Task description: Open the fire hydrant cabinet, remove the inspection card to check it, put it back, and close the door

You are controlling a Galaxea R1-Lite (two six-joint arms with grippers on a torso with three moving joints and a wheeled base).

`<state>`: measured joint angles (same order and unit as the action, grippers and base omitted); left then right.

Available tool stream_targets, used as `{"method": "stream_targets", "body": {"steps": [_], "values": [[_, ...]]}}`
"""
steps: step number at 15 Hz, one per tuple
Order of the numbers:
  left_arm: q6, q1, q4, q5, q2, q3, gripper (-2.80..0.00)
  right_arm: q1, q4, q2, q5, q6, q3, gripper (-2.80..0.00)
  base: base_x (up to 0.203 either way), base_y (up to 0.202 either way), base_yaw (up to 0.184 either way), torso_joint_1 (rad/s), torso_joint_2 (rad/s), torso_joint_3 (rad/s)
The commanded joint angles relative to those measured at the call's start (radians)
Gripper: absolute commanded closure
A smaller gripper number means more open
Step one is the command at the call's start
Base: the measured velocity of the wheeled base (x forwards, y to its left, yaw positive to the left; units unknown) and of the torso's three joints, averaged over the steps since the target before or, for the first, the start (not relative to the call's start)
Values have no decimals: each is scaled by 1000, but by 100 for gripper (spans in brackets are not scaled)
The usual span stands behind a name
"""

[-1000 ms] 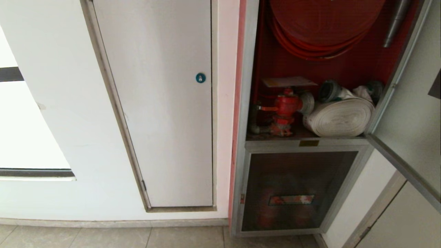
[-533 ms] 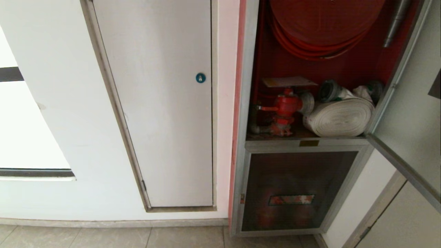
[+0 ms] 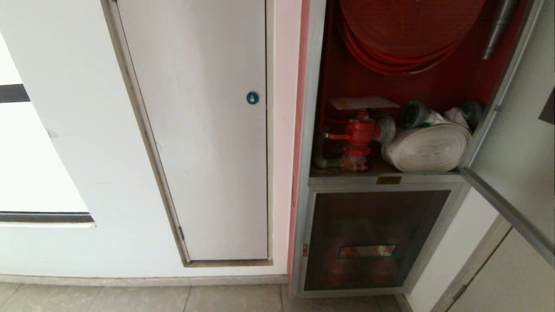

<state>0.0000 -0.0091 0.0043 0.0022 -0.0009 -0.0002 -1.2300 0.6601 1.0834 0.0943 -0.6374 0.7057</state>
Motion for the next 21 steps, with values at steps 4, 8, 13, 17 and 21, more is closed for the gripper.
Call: {"method": "stream_targets", "body": {"steps": [4, 8, 13, 17, 21], "values": [[0, 0, 0, -1, 1, 0, 0, -5, 9, 16, 1, -4, 11, 0, 0, 0, 0, 0, 0, 0], [0, 0, 0, -1, 1, 0, 0, -9, 6, 55, 2, -3, 26, 0, 0, 0, 0, 0, 0, 0], [0, 0, 0, 0, 1, 0, 0, 0, -1, 58, 37, -2, 21, 0, 0, 0, 0, 0, 0, 0], [0, 0, 0, -1, 1, 0, 0, 34, -83, 25, 53, -1, 20, 0, 0, 0, 0, 0, 0, 0], [0, 0, 0, 0, 1, 0, 0, 107, -91, -32, 53, 2, -7, 0, 0, 0, 0, 0, 0, 0]]}}
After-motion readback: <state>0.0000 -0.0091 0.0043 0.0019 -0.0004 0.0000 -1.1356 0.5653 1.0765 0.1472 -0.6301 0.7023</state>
